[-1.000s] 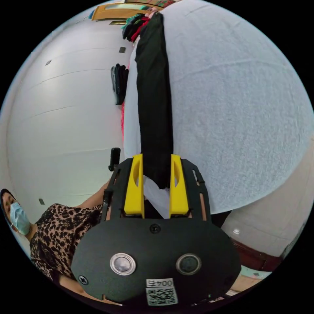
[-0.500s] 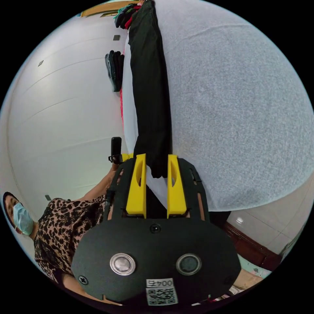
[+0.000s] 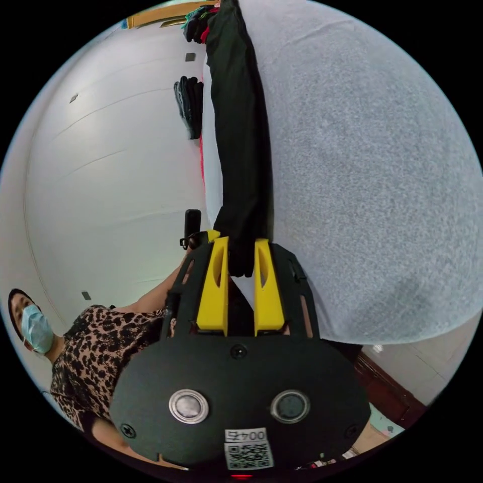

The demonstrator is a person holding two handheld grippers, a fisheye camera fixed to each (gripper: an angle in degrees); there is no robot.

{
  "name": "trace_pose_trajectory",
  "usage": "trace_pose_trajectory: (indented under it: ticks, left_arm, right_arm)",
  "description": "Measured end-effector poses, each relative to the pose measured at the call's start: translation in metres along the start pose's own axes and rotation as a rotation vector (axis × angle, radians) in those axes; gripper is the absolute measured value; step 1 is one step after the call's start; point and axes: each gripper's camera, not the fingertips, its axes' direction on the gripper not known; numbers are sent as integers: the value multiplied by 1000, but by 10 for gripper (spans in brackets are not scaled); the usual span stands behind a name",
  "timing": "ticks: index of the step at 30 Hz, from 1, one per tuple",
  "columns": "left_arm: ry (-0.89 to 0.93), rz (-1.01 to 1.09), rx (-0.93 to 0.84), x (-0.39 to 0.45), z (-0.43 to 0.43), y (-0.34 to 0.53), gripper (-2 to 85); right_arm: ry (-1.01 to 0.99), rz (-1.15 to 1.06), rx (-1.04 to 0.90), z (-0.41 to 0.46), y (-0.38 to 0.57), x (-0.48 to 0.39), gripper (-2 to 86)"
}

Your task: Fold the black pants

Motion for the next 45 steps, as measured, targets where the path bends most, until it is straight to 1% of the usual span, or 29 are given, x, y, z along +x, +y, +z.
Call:
trace_pose_trajectory:
  ticks: [4,7,12,16,20,24,27,31,34,38,43,45]
  left_arm:
    - [33,54,116,22,-2,20,77]
    - [42,100,167,42,-5,33,76]
    - [3,185,190,81,-13,51,75]
    - [-41,250,162,108,-20,75,75]
    - [-81,280,115,116,-26,108,75]
    - [-73,247,72,111,-31,163,74]
    - [-99,230,10,110,-31,204,73]
    - [-95,195,-34,117,-37,239,74]
    - [-80,238,-30,146,-48,239,76]
    - [-93,309,-36,204,-63,220,77]
    - [-60,422,30,299,-87,169,77]
    - [-51,445,55,328,-95,144,78]
  right_arm:
    - [60,-97,20,-2,20,-17,77]
    - [109,-162,25,-1,37,-34,75]
    - [181,-244,63,7,75,-66,71]
    - [218,-266,75,22,107,-83,71]
    - [271,-251,64,54,153,-96,70]
    - [263,-190,34,90,207,-103,69]
    - [259,-151,-2,115,244,-107,69]
    - [228,-95,29,134,280,-114,68]
    - [193,-116,105,133,293,-135,67]
    - [233,-233,172,116,289,-187,66]
    - [252,-379,259,82,259,-248,66]
    - [258,-432,272,64,232,-274,66]
